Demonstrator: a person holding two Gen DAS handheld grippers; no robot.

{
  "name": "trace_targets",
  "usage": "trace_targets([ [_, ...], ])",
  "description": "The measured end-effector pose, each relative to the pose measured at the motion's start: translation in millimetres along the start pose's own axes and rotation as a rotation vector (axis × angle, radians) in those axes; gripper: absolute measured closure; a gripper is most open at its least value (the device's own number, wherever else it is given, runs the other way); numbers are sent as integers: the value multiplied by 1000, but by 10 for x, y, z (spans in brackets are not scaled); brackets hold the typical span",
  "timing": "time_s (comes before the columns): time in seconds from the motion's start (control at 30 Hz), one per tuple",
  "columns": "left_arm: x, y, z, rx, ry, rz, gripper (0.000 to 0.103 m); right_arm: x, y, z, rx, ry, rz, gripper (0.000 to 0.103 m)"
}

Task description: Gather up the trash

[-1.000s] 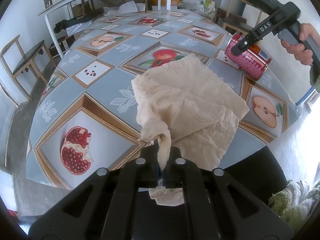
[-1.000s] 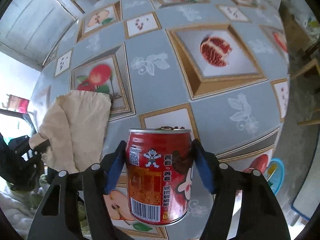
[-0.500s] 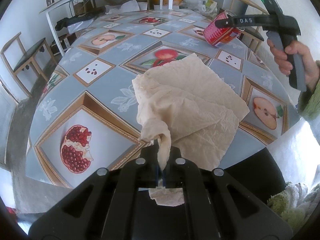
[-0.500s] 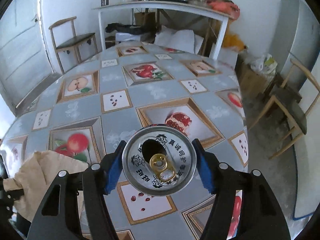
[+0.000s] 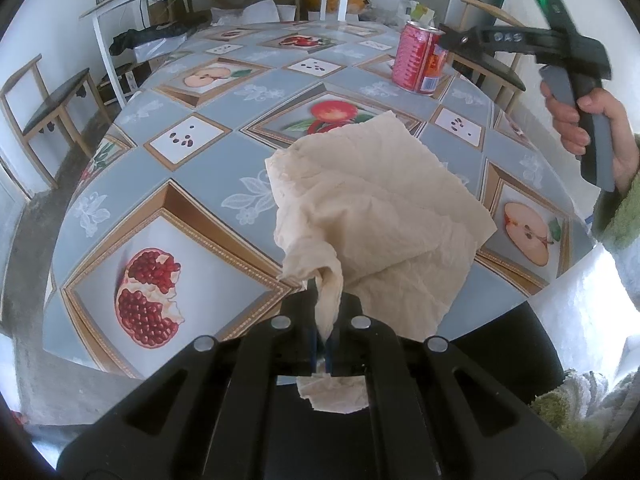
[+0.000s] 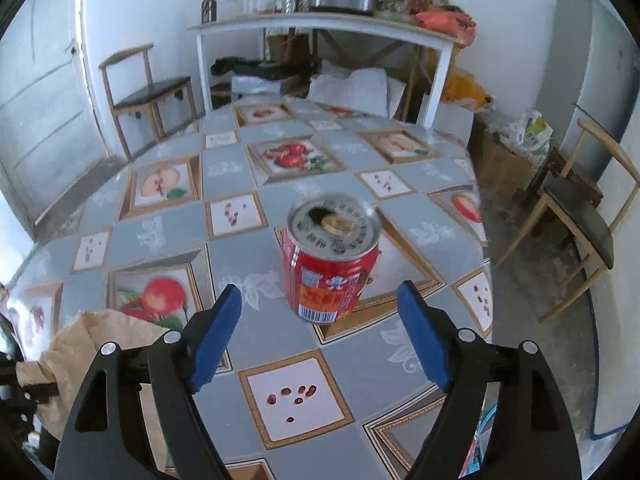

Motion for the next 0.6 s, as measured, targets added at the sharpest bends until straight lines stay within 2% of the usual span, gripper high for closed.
trace_targets([
  [0.1, -3, -25, -2, -1, 3, -13, 102, -65, 35, -290, 28, 55, 66, 25],
  [0.17, -9, -45, -4, -8, 7, -25, 102, -177, 12, -398, 110, 43, 117, 25],
  [0.23, -5, -48, -1, -12, 9, -30, 102, -331, -105, -366, 228, -39, 139, 25],
  [0.3, 2, -55, 0, -13, 10, -38, 102, -498, -271, -257, 302, -139, 136, 27],
  [0.33, 2, -55, 2, -14, 10, -42, 102, -599, -369, -169, 328, -200, 133, 35],
  [0.43, 0, -77, -5, -23, 12, -68, 102, -745, -529, 25, 348, -287, 136, 42],
  [0.57, -2, -119, 3, -41, 16, -110, 102, -802, -693, 169, 377, -345, 124, 51],
  [0.6, -3, -126, 4, -45, 18, -117, 102, -803, -746, 156, 355, -329, 99, 54],
])
Point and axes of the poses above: each gripper's, at about its wrist camera, not at the fingertips, and z roughly the way its jaws point, y to its right, x to its top, the point moved 1 cm from there along z, roughly the way its jaws point, and after that the axes turned 2 degrees about y, right-handed, at the moved point
